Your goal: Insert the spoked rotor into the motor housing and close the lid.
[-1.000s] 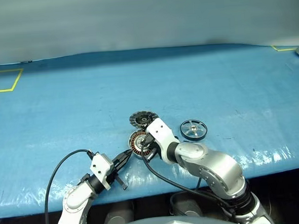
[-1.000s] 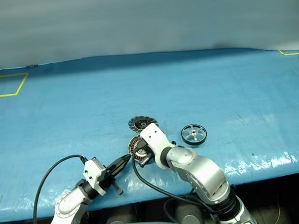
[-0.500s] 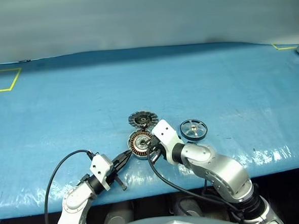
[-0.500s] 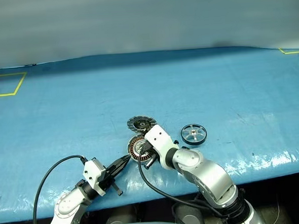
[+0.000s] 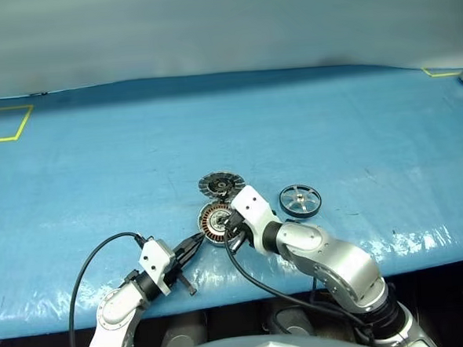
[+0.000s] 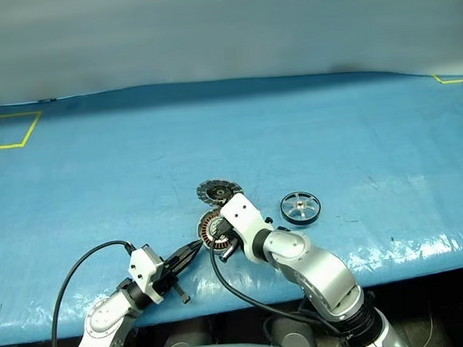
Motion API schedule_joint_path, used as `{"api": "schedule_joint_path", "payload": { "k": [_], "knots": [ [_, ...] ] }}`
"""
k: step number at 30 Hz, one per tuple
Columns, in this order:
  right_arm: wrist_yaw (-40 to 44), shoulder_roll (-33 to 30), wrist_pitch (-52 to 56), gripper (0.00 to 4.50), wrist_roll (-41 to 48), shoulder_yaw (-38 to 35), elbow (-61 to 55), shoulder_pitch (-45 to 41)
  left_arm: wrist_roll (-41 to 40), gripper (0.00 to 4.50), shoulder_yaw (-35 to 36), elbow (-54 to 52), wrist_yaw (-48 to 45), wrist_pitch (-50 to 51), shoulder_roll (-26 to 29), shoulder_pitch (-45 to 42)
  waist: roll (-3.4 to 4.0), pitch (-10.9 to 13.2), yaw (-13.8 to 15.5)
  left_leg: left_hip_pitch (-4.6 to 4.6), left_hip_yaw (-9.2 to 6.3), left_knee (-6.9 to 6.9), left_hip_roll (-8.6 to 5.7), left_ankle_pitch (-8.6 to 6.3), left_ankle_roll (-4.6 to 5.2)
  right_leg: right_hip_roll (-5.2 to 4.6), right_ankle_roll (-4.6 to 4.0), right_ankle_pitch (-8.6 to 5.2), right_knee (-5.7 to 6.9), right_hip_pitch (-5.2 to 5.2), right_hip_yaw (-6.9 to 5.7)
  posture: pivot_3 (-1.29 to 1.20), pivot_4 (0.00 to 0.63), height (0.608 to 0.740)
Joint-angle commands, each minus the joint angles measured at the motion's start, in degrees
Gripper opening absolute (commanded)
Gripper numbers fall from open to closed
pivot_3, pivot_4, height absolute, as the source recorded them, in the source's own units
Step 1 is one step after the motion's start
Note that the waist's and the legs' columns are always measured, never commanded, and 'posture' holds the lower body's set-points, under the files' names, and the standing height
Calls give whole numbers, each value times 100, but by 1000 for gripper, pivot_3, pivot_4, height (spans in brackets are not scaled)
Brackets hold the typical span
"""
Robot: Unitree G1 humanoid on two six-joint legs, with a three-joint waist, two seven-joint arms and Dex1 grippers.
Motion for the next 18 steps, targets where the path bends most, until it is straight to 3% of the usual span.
{"api": "schedule_joint_path", "payload": {
  "k": [1,18],
  "knots": [
    [-8,44,-45,7,-23,3,-55,-57,-4,0,-21,13,31,-38,11,46,0,0,0,0,0,0,0,0,0,0,0,0,0,0,0,0,150,740],
    [31,-196,558,7,152,-240,-463,-84,-10,0,-44,48,31,-21,3,34,1,-1,3,-1,0,3,-1,0,0,1,1,1,1,0,0,0,150,740]
  ]
}}
